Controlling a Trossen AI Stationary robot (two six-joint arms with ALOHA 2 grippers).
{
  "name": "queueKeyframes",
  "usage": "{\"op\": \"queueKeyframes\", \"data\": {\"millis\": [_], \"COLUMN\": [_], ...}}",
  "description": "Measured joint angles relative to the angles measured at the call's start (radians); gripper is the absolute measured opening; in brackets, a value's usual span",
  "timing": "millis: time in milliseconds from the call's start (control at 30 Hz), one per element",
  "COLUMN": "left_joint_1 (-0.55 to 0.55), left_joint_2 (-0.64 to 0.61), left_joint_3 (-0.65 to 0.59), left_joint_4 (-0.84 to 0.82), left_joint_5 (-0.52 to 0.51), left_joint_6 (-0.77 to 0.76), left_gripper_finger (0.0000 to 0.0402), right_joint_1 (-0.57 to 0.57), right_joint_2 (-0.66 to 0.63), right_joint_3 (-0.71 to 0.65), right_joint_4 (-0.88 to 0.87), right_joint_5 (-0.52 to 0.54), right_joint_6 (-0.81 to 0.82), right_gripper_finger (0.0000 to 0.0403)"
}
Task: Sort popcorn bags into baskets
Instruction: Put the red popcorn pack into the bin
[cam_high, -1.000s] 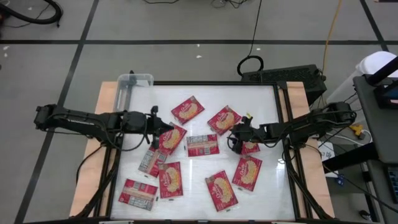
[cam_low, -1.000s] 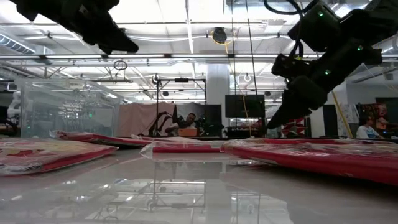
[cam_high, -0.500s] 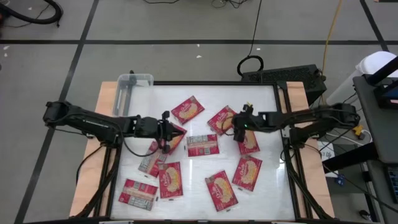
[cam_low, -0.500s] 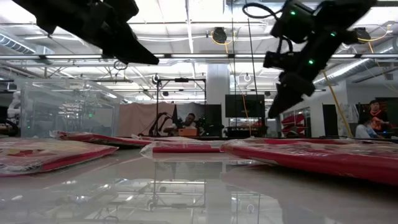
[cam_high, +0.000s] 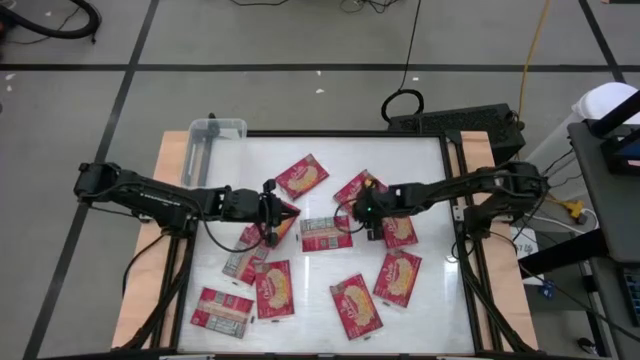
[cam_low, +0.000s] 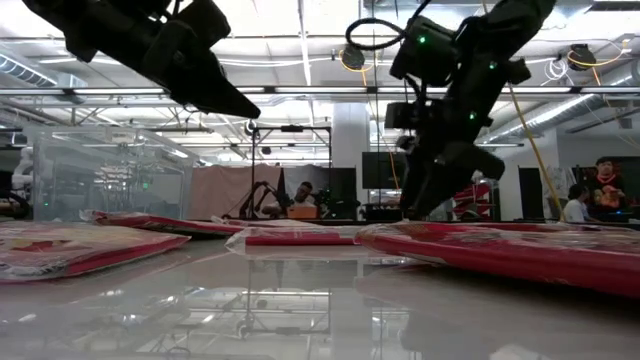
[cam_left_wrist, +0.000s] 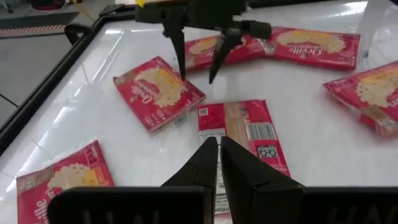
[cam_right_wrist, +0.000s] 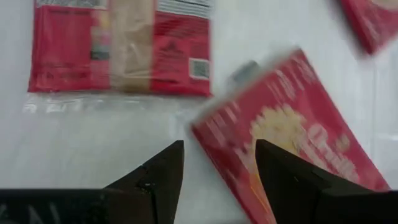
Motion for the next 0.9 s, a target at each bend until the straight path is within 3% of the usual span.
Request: {"op": "queueKeyframes", "data": {"millis": [200,367,500,733,900], "left_joint_1": [0.000,0.000,0.000,-0.001,-0.001], "left_joint_2": [0.000,0.000,0.000,0.000,0.000], "left_joint_3": [0.000,0.000,0.000,0.000,0.000], "left_joint_4": [0.000,-0.001,0.000,0.000,0.000], "left_joint_5": [0.000,0.000,0.000,0.000,-0.001], "left_joint_6": [-0.010,-0.010,-0.012,-0.016,-0.016], "left_gripper_finger": [0.0026,0.0026,0.0026,0.0026,0.0026], "right_joint_1": [0.012,-0.007,-0.025,-0.022,-0.012], "right_joint_2": [0.088,0.149,0.172,0.167,0.138], "right_joint_3": [0.000,0.003,0.004,0.001,-0.004], "right_joint_4": [0.115,0.166,0.171,0.175,0.244], "right_joint_5": [-0.003,-0.011,-0.068,-0.082,-0.075], "right_joint_6": [-0.124,-0.106,-0.046,0.012,0.078], "right_gripper_finger": [0.0192,0.0185,0.0143,0.0014,0.0009]}}
